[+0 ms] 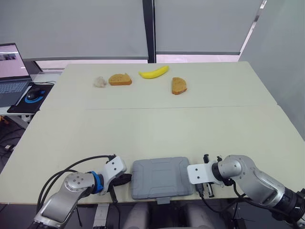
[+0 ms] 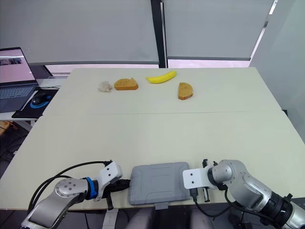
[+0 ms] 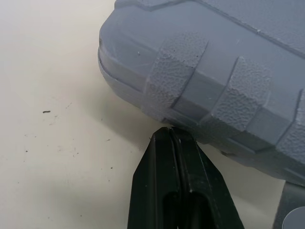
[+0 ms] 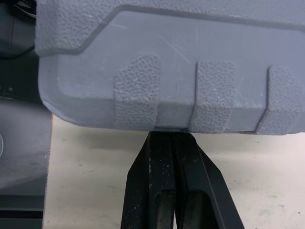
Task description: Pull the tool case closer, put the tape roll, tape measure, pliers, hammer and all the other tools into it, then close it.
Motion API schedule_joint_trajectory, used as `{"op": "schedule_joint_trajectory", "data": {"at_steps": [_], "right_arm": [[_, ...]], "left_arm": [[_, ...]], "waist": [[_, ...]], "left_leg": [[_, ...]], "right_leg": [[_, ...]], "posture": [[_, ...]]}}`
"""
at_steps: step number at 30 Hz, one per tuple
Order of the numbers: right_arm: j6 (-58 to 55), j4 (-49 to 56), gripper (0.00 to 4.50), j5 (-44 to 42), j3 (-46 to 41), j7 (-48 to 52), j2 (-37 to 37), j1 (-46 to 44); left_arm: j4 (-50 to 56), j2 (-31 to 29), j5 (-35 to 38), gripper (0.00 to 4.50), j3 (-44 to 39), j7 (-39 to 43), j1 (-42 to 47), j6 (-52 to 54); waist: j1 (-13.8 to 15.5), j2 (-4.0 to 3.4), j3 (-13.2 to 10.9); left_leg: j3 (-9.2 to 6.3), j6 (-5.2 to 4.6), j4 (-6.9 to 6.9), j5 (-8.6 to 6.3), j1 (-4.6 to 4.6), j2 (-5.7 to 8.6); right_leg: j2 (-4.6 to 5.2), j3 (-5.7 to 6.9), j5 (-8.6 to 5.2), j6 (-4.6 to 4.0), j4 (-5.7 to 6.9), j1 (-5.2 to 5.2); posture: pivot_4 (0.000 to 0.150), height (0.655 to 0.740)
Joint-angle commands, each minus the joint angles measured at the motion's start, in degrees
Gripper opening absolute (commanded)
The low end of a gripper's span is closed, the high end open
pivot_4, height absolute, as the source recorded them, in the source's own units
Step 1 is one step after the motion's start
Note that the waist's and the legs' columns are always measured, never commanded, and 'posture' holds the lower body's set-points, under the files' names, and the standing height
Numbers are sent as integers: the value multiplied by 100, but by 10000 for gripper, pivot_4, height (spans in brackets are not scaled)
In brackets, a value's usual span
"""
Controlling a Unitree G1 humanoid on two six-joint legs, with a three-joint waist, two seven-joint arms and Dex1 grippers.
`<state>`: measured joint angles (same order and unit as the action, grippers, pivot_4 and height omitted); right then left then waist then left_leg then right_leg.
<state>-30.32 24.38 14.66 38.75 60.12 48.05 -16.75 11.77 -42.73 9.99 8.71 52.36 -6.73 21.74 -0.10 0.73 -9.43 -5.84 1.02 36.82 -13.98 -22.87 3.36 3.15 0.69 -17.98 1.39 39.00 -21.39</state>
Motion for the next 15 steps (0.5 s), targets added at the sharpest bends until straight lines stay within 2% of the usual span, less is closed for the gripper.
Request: {"op": "schedule_joint_trajectory", "data": {"at_steps": [1, 15], "right_arm": [[-19, 328, 173, -67, -132, 157, -82, 7], [-129, 406, 173, -86, -233, 395, -161, 107]], "left_arm": [[86, 67, -18, 0, 161, 92, 39, -92], [97, 119, -88, 0, 253, 204, 42, -102]], "waist": [[0, 0, 0], [4, 0, 1]], "left_leg": [[0, 0, 0, 0, 0, 0], [-1, 0, 2, 0, 1, 3]], "right_leg": [[0, 0, 0, 0, 0, 0], [1, 0, 1, 2, 0, 4]], "posture": [[1500, 7400], [1500, 7400]]}}
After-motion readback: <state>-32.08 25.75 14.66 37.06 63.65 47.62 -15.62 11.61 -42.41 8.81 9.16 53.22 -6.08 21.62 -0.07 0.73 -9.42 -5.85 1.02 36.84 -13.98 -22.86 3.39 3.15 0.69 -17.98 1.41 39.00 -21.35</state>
